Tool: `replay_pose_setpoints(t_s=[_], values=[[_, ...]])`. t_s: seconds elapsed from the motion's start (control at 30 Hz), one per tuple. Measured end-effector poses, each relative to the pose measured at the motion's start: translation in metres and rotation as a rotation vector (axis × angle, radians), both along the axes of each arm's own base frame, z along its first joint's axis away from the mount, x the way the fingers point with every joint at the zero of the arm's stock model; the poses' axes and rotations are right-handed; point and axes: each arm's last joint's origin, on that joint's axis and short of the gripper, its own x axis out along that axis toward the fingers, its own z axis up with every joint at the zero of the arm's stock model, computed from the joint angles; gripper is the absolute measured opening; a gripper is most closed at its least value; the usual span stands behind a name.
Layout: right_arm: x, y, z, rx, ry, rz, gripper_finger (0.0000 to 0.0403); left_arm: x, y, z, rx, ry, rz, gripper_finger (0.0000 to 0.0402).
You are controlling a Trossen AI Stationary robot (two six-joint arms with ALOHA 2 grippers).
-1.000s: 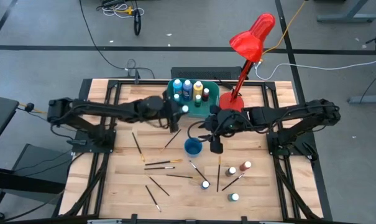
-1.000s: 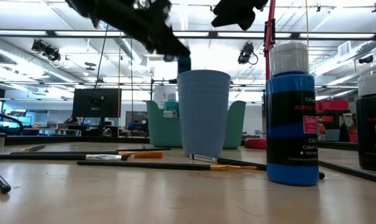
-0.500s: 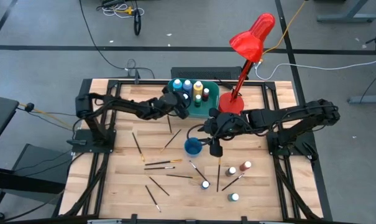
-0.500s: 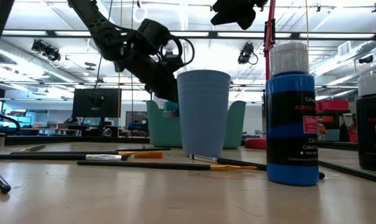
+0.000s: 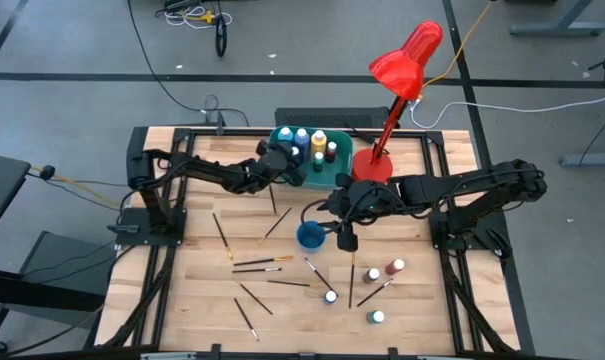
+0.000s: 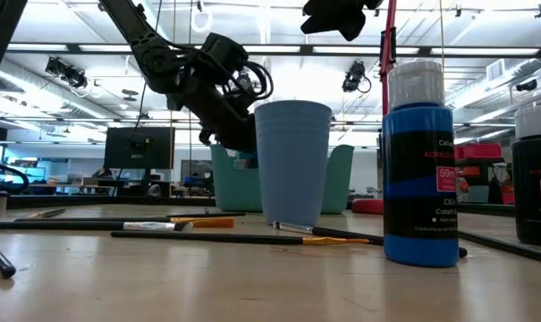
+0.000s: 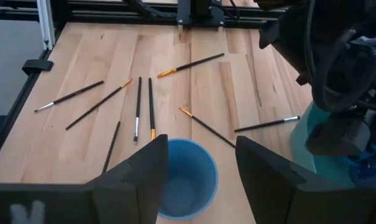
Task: Pick & Place Paint Supplies
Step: Put the blue paint bottle into the green bin
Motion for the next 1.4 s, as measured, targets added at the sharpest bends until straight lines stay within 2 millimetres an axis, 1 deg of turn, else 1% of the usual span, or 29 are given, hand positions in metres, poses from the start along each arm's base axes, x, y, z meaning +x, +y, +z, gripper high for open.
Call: replay_pose_setpoints(t_s=[0.13,0.27,0.37,0.53,0.63,0.83,1.2,1.4], values=[[0.000,0.000,0.000,0.000,0.000,0.000,0.0191,-0.001,-0.002,-0.004,-0.036,0.009,0.008,0.0128],[0.000,0.000,0.000,-0.001,-0.002,0.001,0.0191,-0.001,-0.002,-0.004,-0.031,0.018,0.009,0.0141],[0.000,0.000,0.000,0.000,-0.002,0.001,0.0191,-0.002,0.001,-0.004,-0.040,0.014,0.007,0.0142],[0.000,0.000,0.000,0.000,-0.003,0.001,0.0191,0.004,0.002,-0.017,-0.043,0.006,0.006,0.0128],[0.000,0.000,0.000,0.001,-0.004,0.002,0.0191,0.007,0.003,-0.022,-0.001,0.037,0.002,0.0130],[0.000,0.000,0.000,-0.002,-0.002,0.003,0.0191,0.011,0.003,-0.019,0.020,0.037,0.006,0.0152],[0.000,0.000,0.000,-0.002,-0.002,0.003,0.0191,0.012,0.003,-0.018,0.018,0.050,-0.028,0.0147],[0.000,0.000,0.000,-0.002,-0.002,0.003,0.0191,0.012,0.003,-0.018,0.019,0.047,-0.014,0.0171]])
